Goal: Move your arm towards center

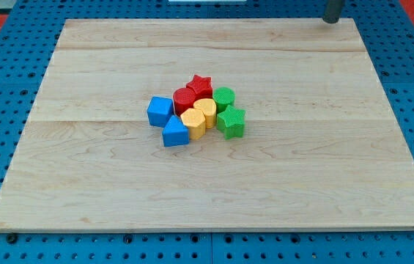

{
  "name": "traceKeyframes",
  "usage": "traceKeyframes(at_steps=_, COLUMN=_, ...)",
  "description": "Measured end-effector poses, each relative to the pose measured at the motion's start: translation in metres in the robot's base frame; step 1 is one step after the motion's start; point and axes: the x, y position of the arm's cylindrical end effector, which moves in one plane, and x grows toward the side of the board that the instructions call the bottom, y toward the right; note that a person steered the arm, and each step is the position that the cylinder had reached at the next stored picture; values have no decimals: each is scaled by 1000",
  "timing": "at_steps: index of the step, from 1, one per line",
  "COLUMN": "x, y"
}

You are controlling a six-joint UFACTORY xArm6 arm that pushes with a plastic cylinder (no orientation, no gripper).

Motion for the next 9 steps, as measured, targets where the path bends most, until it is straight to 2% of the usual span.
traceKeyframes(at_steps=4, x=0, y=0)
traceKeyframes(at_steps=6, x=28, y=6)
traceKeyframes(at_steps=7, x=111, y=-6)
traceKeyframes(at_steps=8, x=121, y=-29)
traceKeyframes(at_steps=9, x=85, y=-102)
